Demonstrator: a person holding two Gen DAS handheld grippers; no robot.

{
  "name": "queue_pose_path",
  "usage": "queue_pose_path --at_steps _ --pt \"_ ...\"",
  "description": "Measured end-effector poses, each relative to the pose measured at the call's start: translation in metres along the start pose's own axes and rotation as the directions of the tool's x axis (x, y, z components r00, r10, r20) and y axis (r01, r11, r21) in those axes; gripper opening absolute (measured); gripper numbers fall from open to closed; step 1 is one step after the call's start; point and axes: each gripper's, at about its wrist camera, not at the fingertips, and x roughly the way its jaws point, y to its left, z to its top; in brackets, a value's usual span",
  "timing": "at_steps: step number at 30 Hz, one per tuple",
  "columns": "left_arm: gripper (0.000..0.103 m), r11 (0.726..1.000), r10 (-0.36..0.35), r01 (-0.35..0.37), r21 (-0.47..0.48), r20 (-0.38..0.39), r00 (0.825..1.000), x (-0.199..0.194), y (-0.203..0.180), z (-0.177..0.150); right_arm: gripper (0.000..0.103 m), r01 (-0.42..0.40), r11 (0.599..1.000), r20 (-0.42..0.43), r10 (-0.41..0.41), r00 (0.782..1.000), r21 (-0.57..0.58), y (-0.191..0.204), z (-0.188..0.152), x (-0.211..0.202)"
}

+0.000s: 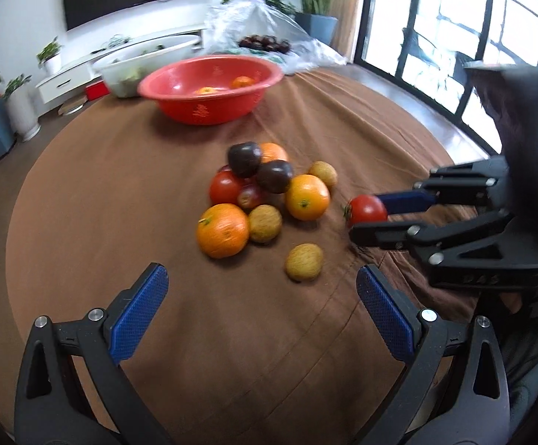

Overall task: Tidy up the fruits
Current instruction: 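Grasp a red tomato with the right tool while the left tool grasps a yellow-brown fruit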

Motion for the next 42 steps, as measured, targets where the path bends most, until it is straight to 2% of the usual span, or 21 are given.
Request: queue_pose_path --at_steps 2,6,8,11,12,13,18,21,24,26,36,42 --pt "0.102 1.0 -0.018 0.018 0.017 -0.011 1.0 0.007 -0.004 0.003 0.034 -0.005 1.0 0.011 0.005 1.0 0.027 -0.005 0.0 -0.006" --pt "0.079 0.997 -0.053 0.055 0.058 -0.045 0.998 0.021 -0.015 0.008 0.034 -0.002 0.998 0.035 0.0 0.999 0.058 -0.013 -0.001 -0.018" --pt "0.076 0.996 -0.044 0.047 0.081 -0.039 0.998 0.023 -0.019 0.008 0.034 -0.002 0.998 0.042 -0.001 0.999 0.066 -0.016 0.0 -0.021" --pt "0.052 0.995 -0.059 0.063 0.078 -0.051 0.997 0.027 -0.019 0.011 0.034 -0.002 0.996 0.051 -0.003 0.999 0.084 -0.02 0.0 -0.023" --pt "0.039 0.995 -0.059 0.064 0.079 -0.058 0.997 0.029 -0.019 0.011 0.034 -0.002 0.996 0.052 -0.002 0.999 0.088 -0.021 0.0 -0.023" --pt "0.035 0.994 -0.057 0.062 0.085 -0.062 0.996 0.031 -0.019 0.01 0.034 -0.002 0.996 0.053 -0.003 0.999 0.091 -0.021 -0.001 -0.023" --pt "0.034 0.985 -0.034 0.047 0.164 -0.085 0.996 0.036 -0.032 0.002 0.034 -0.005 0.995 0.061 -0.001 0.998 0.103 -0.022 -0.005 -0.027" --pt "0.034 0.983 -0.027 0.041 0.178 -0.083 0.996 0.036 -0.033 0.003 0.034 -0.005 0.993 0.063 -0.002 0.998 0.116 -0.025 -0.007 -0.028" --pt "0.023 0.98 -0.038 0.053 0.193 -0.084 0.996 0.036 -0.036 0.001 0.034 -0.006 0.992 0.062 -0.001 0.998 0.123 -0.027 -0.007 -0.027" --pt "0.023 0.978 -0.029 0.045 0.203 -0.079 0.996 0.035 -0.039 -0.001 0.034 -0.01 0.992 0.067 0.002 0.998 0.126 -0.027 -0.008 -0.028" --pt "0.023 0.991 -0.095 0.098 0.089 -0.042 0.995 0.016 -0.019 -0.002 0.034 -0.045 0.986 0.089 0.03 0.996 0.163 -0.033 -0.006 -0.032" --pt "0.023 0.992 -0.125 0.125 -0.012 0.029 0.992 -0.008 0.016 0.017 0.034 -0.047 0.979 0.096 0.029 0.995 0.196 -0.045 -0.003 -0.035"
